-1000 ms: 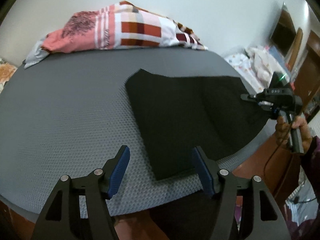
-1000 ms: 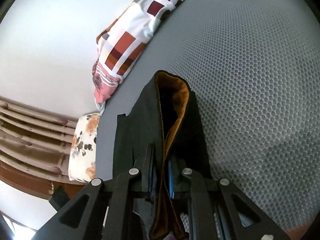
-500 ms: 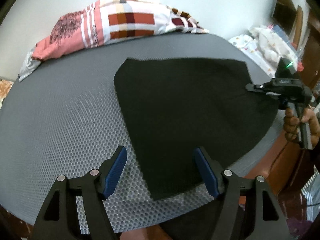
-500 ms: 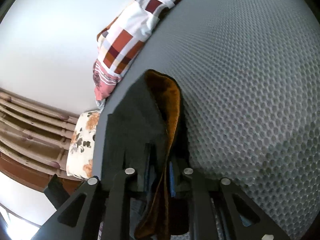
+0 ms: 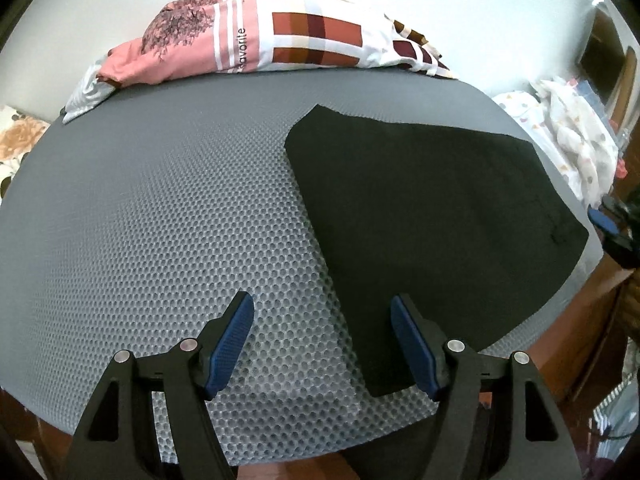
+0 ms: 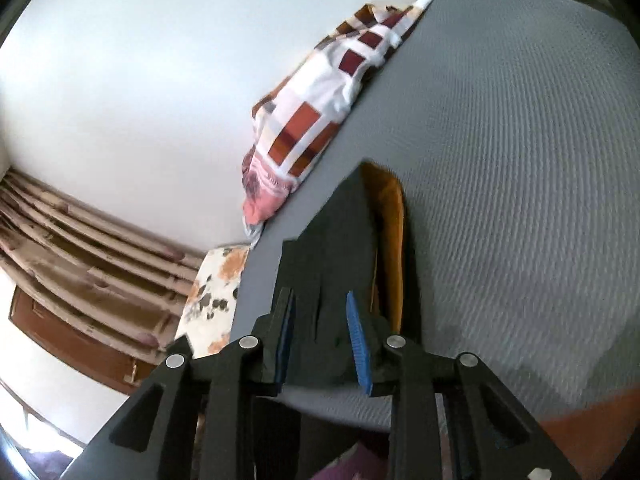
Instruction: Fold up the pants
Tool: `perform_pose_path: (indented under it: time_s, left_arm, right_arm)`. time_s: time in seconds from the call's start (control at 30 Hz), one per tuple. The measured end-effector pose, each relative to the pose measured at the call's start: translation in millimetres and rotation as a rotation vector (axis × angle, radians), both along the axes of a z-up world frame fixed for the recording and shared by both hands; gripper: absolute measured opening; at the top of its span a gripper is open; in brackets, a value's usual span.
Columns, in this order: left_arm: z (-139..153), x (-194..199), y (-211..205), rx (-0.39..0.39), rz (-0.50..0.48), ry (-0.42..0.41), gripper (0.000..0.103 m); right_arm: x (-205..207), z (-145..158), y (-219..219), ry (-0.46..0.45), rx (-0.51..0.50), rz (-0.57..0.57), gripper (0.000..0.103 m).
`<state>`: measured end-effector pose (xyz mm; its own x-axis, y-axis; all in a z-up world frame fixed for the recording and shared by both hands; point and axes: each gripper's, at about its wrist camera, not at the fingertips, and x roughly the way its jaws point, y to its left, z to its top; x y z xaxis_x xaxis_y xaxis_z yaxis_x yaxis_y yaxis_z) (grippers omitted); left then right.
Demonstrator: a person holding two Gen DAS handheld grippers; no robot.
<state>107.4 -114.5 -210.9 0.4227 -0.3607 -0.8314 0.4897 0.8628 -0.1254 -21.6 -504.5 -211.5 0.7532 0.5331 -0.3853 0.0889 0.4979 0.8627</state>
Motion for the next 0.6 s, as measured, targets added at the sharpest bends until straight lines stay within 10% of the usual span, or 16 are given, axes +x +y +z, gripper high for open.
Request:
perform_pose_path:
  time_s: [0.17, 0.6]
  left_arm:
    - [0, -3, -1, -0.011, -0.010, -0.004, 0.071]
    - [-6, 4, 30, -0.113, 0.070, 0.039, 0.071]
  right_arm:
    - [-14, -9, 12, 0.032, 0.094, 0.018, 0.026]
    - [12, -26, 18, 0.170, -0.095, 0.004, 0.012]
